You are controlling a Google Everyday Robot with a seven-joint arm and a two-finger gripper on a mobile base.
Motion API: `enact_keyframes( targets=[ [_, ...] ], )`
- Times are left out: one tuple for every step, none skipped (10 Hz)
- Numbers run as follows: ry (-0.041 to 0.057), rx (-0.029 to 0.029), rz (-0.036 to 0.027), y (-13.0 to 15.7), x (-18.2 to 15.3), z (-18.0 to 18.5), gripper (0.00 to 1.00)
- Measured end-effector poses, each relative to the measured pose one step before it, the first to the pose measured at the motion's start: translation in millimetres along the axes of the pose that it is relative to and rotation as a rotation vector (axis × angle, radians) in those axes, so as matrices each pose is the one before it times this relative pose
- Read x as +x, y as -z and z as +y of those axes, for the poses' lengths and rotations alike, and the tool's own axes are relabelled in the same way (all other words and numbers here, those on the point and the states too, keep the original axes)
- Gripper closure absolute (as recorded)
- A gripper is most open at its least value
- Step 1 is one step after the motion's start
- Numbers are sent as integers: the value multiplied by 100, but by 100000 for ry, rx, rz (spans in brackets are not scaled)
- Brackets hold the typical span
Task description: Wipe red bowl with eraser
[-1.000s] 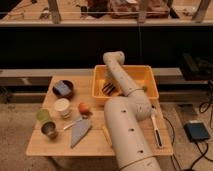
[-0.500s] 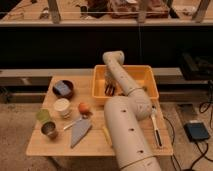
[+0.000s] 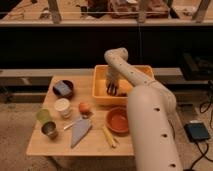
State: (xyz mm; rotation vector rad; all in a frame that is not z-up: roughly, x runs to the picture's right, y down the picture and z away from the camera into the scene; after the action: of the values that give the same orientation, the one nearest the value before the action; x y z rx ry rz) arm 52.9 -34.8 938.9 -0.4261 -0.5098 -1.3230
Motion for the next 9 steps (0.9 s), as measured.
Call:
enact_keyframes(
  targets=[
    [812,377,1469,2013,-577,368,100],
    [1194,409,1814,2260,-721,431,100],
    [2668,1159,2162,2532,-1176,-207,100],
    [2524,813,1924,1795,-1282,-96,100],
    [1882,204,1607,1181,-898,195,100],
    [1004,156,781,629,-476,274,100],
    [2963,317,1185,925,-315,16,100],
    [2610,1417,-86,756,-577,-474,100],
    [1732,568,-242,568,-704,10,100]
  ],
)
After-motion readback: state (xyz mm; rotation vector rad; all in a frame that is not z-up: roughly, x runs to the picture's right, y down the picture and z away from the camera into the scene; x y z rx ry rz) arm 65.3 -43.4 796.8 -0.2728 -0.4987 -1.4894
